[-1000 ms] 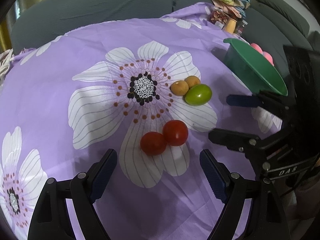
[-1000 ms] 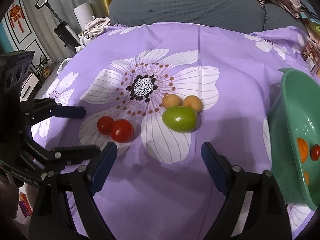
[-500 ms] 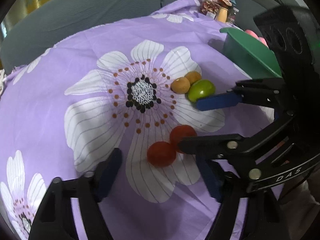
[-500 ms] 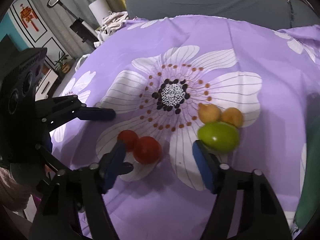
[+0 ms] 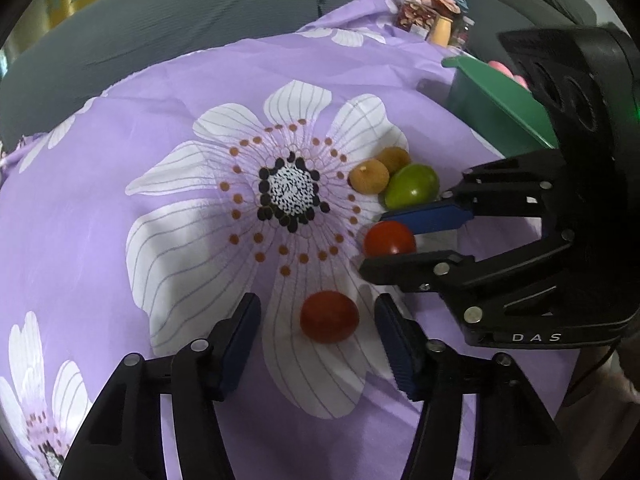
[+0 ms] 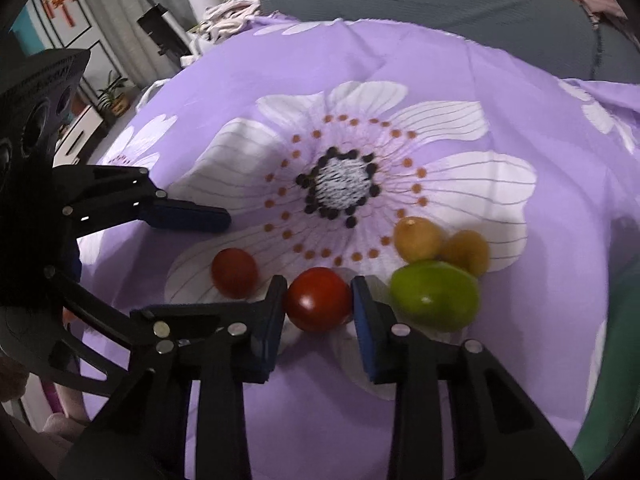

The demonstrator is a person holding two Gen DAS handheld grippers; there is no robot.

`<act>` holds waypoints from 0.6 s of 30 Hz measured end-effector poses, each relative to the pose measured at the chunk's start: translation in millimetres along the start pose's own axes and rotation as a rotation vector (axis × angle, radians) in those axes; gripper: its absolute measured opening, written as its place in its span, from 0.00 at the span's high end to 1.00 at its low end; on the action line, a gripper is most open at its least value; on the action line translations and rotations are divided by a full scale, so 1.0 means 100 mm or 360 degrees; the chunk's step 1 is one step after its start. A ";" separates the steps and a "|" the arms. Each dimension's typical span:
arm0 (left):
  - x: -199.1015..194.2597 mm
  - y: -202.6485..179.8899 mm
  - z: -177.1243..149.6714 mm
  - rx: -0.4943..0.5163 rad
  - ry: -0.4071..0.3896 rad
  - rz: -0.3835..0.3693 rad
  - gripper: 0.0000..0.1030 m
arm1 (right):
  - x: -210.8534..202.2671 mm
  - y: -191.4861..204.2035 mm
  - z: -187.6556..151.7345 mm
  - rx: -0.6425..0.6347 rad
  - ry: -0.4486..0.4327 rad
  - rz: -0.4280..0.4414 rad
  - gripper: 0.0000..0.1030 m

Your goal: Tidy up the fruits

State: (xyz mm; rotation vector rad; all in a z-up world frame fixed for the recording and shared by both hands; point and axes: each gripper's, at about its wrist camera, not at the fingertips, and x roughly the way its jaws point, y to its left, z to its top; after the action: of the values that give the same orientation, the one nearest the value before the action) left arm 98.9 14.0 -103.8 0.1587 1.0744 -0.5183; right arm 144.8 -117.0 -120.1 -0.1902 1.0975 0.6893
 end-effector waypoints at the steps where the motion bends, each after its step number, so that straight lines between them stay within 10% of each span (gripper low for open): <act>1: 0.02 -0.01 0.01 -0.0001 0.0007 -0.0003 0.54 | -0.02 -0.01 0.00 0.0009 -0.0010 -0.0006 0.68; 18: 0.02 -0.04 0.02 -0.0116 0.0011 0.0050 0.71 | -0.54 -0.19 -0.31 0.0183 -0.0181 -0.0052 0.68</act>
State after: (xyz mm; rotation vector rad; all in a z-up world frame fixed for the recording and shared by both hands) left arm 98.8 9.1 -104.0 0.1131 1.0943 -0.4498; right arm 118.4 -169.2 -91.1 -0.0695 1.0193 0.5991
